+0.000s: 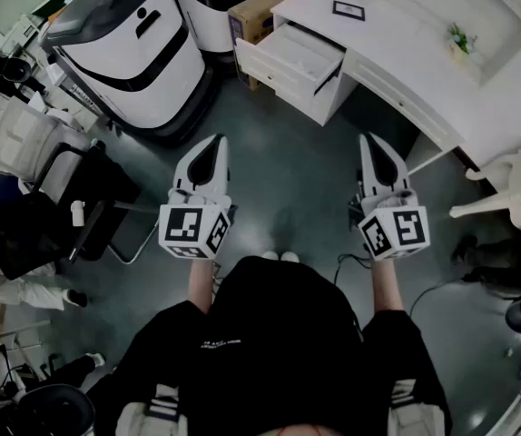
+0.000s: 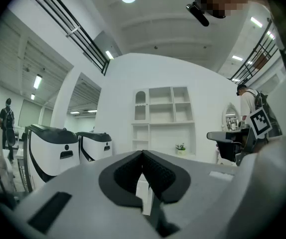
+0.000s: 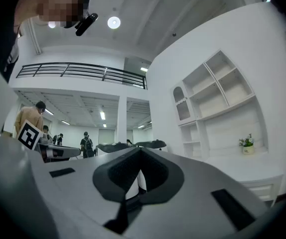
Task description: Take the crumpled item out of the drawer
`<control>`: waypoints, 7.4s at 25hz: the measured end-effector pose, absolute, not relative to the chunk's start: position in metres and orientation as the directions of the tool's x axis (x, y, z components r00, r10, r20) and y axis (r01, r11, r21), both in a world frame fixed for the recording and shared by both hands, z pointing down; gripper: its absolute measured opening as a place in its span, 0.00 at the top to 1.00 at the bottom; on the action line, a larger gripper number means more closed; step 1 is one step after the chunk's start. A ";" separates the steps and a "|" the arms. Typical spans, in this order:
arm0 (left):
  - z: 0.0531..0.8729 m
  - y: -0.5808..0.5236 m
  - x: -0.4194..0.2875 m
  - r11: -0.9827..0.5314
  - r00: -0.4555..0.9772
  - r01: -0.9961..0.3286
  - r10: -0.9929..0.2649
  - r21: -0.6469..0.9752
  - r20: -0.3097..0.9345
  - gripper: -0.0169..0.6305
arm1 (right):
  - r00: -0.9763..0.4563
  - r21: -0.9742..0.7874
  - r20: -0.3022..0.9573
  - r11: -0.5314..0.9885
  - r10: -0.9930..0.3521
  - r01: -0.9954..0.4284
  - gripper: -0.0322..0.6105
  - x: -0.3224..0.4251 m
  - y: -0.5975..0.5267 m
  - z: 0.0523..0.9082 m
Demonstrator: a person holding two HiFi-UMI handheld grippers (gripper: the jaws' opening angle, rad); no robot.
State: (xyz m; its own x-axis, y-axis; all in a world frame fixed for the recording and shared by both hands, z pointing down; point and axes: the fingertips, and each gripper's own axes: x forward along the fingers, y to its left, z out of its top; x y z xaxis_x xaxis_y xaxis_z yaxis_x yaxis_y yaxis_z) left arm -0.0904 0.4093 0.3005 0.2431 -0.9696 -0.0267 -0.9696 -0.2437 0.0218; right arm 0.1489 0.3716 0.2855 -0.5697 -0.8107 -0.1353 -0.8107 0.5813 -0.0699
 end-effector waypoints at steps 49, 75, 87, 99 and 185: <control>0.367 0.111 -0.141 -0.300 0.309 -0.950 -0.945 0.086 0.108 0.98 | -0.488 -0.175 -0.040 0.487 -0.872 -0.856 0.96 0.104 0.086 0.351; 0.466 -0.104 -0.115 -0.295 0.365 -0.923 -0.871 0.246 0.328 0.98 | -0.558 -0.235 0.221 0.512 -0.800 -0.826 0.96 0.081 -0.135 0.454; 0.529 -0.170 -0.095 -0.263 0.386 -0.915 -0.795 0.307 0.468 0.98 | -0.630 -0.301 0.383 0.554 -0.675 -0.776 0.96 0.059 -0.207 0.531; 0.573 -0.218 -0.080 -0.326 0.467 -0.883 -0.687 0.338 0.557 0.98 | -0.626 -0.384 0.540 0.498 -0.563 -0.778 0.96 0.036 -0.238 0.617; 0.504 -0.226 -0.102 -0.372 0.486 -0.868 -0.768 0.328 0.416 0.98 | -0.628 -0.316 0.538 0.556 -0.562 -0.769 0.87 0.019 -0.250 0.563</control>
State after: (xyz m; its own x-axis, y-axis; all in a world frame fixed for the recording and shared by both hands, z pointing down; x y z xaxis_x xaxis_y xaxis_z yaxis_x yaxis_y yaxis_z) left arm -0.1015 -0.2259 0.5038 0.4864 -0.7682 0.4163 -0.8684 -0.3722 0.3277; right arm 0.0194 -0.2501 0.5628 -0.6281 -0.5620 0.5383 -0.7686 0.5563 -0.3160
